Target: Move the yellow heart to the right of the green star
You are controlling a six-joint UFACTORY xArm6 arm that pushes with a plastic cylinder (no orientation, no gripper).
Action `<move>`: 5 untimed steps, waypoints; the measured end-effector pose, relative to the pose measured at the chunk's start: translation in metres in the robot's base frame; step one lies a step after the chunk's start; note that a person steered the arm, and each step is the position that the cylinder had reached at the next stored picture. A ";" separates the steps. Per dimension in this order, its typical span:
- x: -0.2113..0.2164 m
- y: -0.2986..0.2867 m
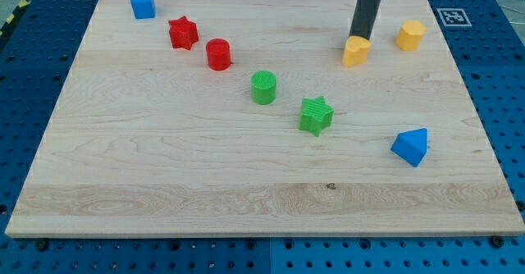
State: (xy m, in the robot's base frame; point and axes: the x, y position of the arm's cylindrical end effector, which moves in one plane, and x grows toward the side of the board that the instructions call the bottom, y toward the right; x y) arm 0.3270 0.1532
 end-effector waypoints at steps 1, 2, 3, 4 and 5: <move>0.036 0.000; 0.056 0.000; 0.045 -0.005; 0.047 -0.034; 0.071 -0.045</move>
